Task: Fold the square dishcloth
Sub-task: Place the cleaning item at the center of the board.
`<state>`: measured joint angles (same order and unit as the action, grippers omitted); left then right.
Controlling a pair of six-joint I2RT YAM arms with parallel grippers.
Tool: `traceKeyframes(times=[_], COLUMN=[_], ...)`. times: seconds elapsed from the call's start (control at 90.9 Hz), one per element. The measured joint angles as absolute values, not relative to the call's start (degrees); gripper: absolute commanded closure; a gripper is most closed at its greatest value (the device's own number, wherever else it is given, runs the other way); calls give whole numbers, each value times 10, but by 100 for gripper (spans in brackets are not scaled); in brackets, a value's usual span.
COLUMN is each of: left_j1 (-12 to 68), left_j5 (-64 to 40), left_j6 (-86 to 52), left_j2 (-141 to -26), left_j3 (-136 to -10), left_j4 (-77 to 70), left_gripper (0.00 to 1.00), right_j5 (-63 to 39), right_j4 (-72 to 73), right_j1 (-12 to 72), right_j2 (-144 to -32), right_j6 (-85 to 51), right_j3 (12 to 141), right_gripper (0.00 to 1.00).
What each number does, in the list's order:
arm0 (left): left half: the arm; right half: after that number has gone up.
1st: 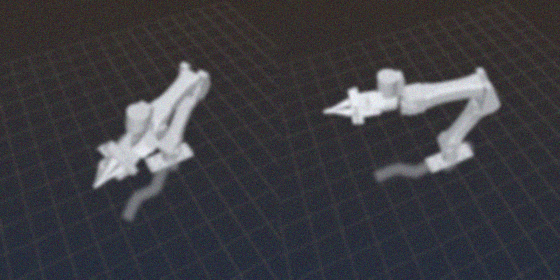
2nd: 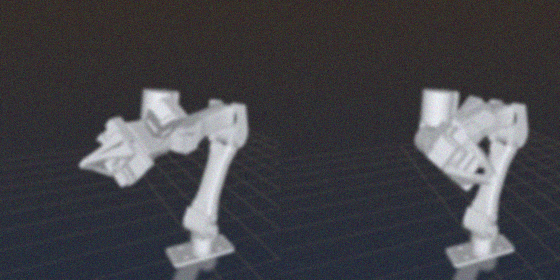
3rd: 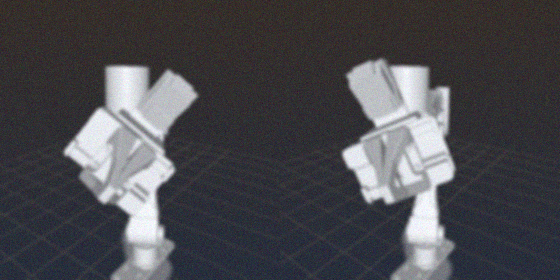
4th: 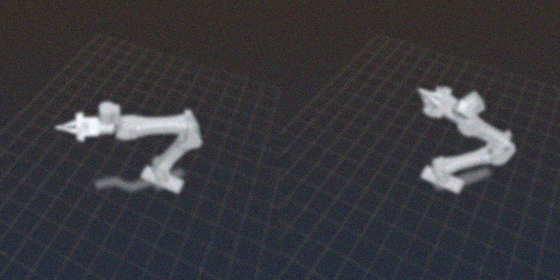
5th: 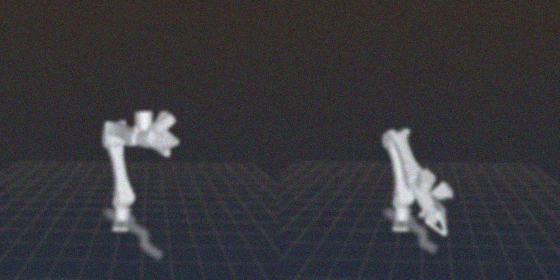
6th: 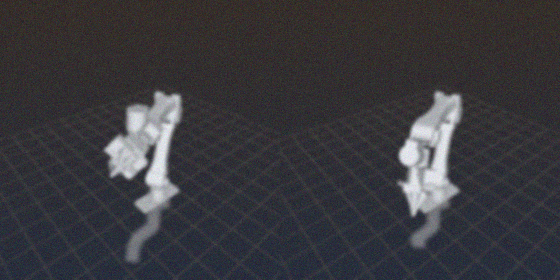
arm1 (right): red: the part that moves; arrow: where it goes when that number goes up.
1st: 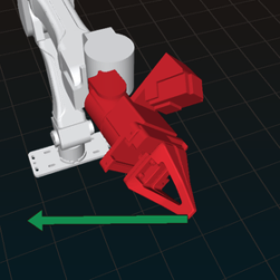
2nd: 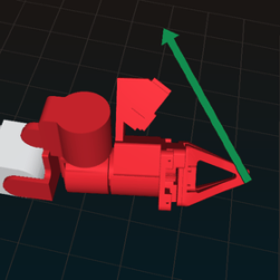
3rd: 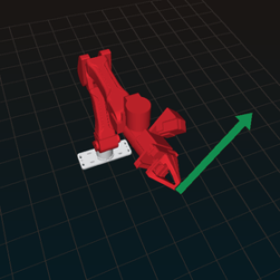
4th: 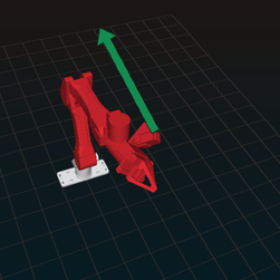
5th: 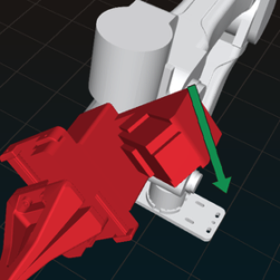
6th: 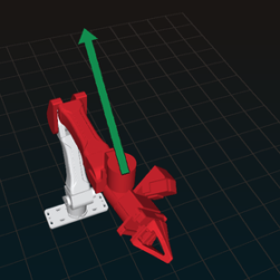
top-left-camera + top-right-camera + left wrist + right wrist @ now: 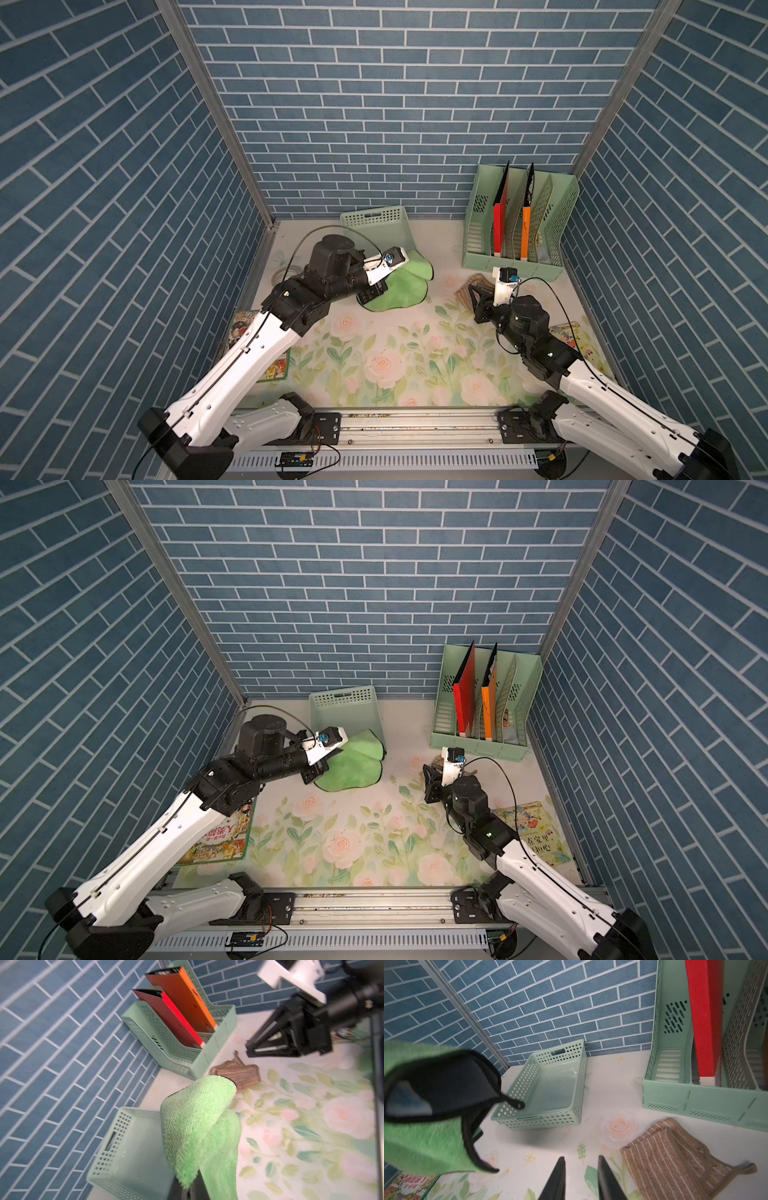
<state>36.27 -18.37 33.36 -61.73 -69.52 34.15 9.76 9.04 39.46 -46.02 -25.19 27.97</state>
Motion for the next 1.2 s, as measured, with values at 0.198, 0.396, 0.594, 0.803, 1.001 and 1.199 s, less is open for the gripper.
traceKeyframes(times=[0.198,0.396,0.594,0.803,1.001,1.199], left_j1=[402,407,403,426,534,624], left_j5=[-259,-247,-29,-62,-125,-148], left_j6=[357,394,399,434,446,435], left_j2=[-571,-624,-693,-570,-574,-661], left_j3=[-615,-554,-446,-474,-407,-331], left_j4=[445,438,265,278,350,374], left_gripper=[100,54,32,30,45,48], right_j5=[105,110,115,117,89,48], right_j4=[62,55,46,34,20,13], right_j1=[399,402,419,459,491,517], right_j2=[-457,-472,-523,-562,-624,-682], right_j6=[-257,-261,-270,-281,-288,-296], right_j3=[279,275,275,275,275,276], right_gripper=[72,71,69,61,58,54])
